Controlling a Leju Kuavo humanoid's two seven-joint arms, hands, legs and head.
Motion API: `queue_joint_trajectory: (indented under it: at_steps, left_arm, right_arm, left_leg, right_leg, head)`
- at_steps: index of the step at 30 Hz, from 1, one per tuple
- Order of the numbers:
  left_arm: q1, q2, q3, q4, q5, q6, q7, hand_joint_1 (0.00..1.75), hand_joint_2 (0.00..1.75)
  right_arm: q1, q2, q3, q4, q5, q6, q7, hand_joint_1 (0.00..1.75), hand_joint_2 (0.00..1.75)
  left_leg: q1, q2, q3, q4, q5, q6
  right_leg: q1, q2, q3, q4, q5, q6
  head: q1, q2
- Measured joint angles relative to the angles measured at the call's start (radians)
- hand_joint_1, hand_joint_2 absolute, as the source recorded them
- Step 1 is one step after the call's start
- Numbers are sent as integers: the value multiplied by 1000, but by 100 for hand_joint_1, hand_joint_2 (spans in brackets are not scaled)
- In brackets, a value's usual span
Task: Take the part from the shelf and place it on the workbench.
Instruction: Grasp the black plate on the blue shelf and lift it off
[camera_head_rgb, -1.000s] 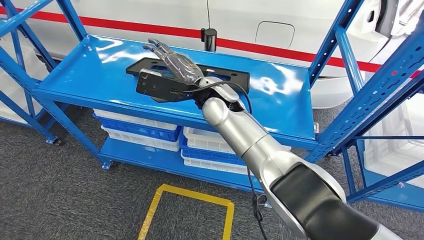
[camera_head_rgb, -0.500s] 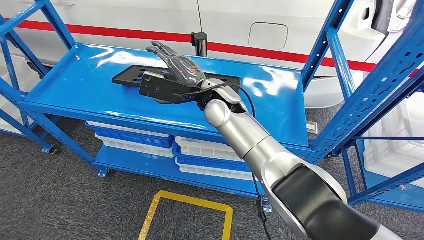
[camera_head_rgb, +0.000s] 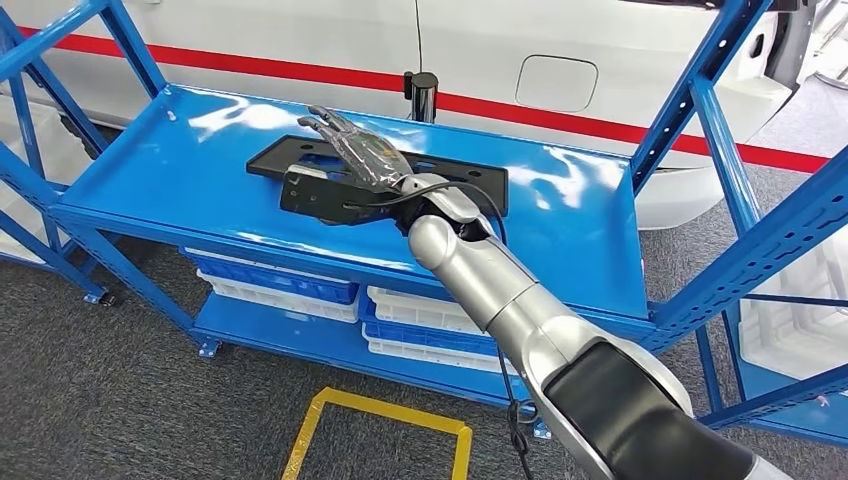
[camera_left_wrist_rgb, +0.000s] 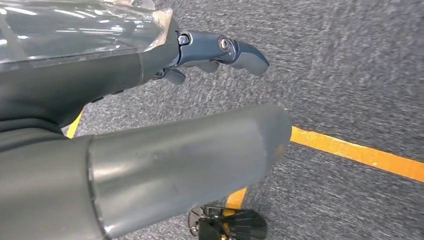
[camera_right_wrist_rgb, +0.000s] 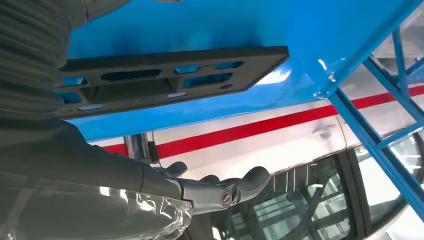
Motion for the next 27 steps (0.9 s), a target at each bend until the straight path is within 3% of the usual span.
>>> queue_joint_trajectory:
  at_steps: [1, 2, 3, 5, 7, 9, 11, 12, 13, 14, 16, 18, 20, 27]
  left_arm:
    - [-3, -1, -4, 0, -8, -1, 5, 0, 0]
    - [-6, -3, -7, 0, -13, -2, 10, 0, 0]
    - [-8, -4, -8, 0, -14, -3, 12, 0, 0]
    - [-11, -7, -9, 0, -15, -3, 16, 0, 0]
    - [-13, -7, -10, 0, -16, -2, 20, 0, 0]
    - [-16, -7, -10, 0, -16, -1, 22, 0, 0]
    - [-17, -7, -9, 0, -16, -1, 22, 0, 0]
    - [-16, -7, -9, 0, -15, 0, 22, 0, 0]
    - [-16, -6, -9, 0, -14, 0, 22, 0, 0]
    - [-16, -5, -9, 0, -14, 1, 21, 0, 0]
    - [-15, -3, -9, 0, -13, 2, 18, 0, 0]
    - [-16, -2, -9, 1, -10, 2, 14, 0, 0]
    - [-15, -2, -8, 1, -6, 4, 10, 0, 0]
    - [-12, 1, -5, 2, -1, 7, 0, 0, 0]
  right_arm:
    - [10, 3, 8, 1, 11, 0, 7, 0, 175]
    - [17, 9, 17, 2, 20, 0, 14, 0, 175]
    - [17, 13, 21, 2, 23, -1, 18, 0, 175]
    - [19, 20, 27, 1, 28, -3, 26, 0, 175]
    - [21, 25, 31, -2, 33, -5, 34, 0, 175]
    - [21, 32, 33, -4, 37, -6, 38, 0, 175]
    - [23, 36, 35, -5, 40, -6, 40, 0, 175]
    - [26, 37, 35, -5, 41, -6, 41, 0, 175]
    - [28, 37, 36, -5, 42, -6, 42, 0, 175]
    - [29, 37, 36, -5, 43, -6, 42, 0, 175]
    - [28, 37, 34, -8, 41, -6, 42, 0, 175]
    - [24, 35, 27, -16, 34, -6, 38, 0, 175]
    - [20, 32, 15, -28, 24, -6, 32, 0, 175]
    - [11, 15, -17, -65, 6, -2, 16, 0, 175]
  left_leg:
    - [-2, -2, 13, 0, -13, -1]
    - [-3, -4, 23, 0, -23, -8]
    - [-4, -4, 26, 0, -28, -13]
    - [-3, -3, 31, -3, -36, -25]
    - [2, -1, 32, 7, -48, -37]
    - [5, 1, -5, 86, -84, -44]
    - [5, 1, -83, 218, -129, -49]
    - [5, 2, -119, 266, -138, -51]
    - [6, 2, -140, 281, -128, -51]
    - [6, 3, -140, 257, -97, -51]
    - [6, 5, -88, 125, -12, -46]
    - [4, 6, -40, 23, 31, -39]
    - [0, 4, -30, 2, 32, -35]
    - [-16, -2, -31, 2, 27, -21]
  right_leg:
    - [-3, -2, -18, -3, 22, 6]
    - [-3, -4, 8, -78, 65, 11]
    - [-1, -6, 24, -112, 79, 5]
    - [5, -6, 33, -124, 81, -12]
    - [-2, -4, 45, -131, 78, -30]
    - [-8, -3, 62, -139, 72, -48]
    - [-3, -3, 73, -139, 62, -61]
    - [-1, -2, 78, -139, 57, -64]
    - [1, -1, 83, -139, 52, -64]
    - [2, 0, 90, -138, 46, -63]
    - [3, 2, 106, -136, 33, -55]
    - [11, 4, 112, -133, 23, -46]
    - [19, 4, 109, -130, 19, -44]
    - [18, -1, 112, -137, 16, -40]
  head:
    - [0, 0]
    - [0, 0]
    - [0, 0]
    - [0, 0]
    - [-1, 0]
    - [-3, 0]
    - [-4, 0]
    - [-4, 0]
    - [-4, 0]
    - [-4, 0]
    - [-4, 0]
    - [-4, 0]
    - [-3, 0]
    - [-3, 0]
